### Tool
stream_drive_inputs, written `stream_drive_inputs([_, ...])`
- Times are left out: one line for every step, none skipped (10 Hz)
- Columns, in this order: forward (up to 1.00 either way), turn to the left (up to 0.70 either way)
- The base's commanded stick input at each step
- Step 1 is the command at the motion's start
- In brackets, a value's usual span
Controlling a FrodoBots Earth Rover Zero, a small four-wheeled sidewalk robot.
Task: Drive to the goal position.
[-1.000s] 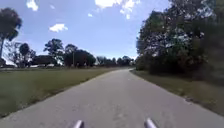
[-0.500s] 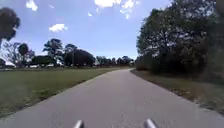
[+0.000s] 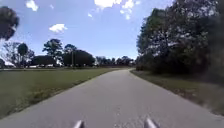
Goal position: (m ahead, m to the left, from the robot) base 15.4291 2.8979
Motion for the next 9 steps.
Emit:
stream_drive_inputs([0.5,0.0])
stream_drive_inputs([0.5,0.0])
stream_drive_inputs([0.5,0.0])
stream_drive_inputs([0.5,0.0])
stream_drive_inputs([0.5,0.0])
stream_drive_inputs([0.5,0.0])
stream_drive_inputs([0.5,0.0])
stream_drive_inputs([0.5,0.0])
stream_drive_inputs([0.5,0.0])
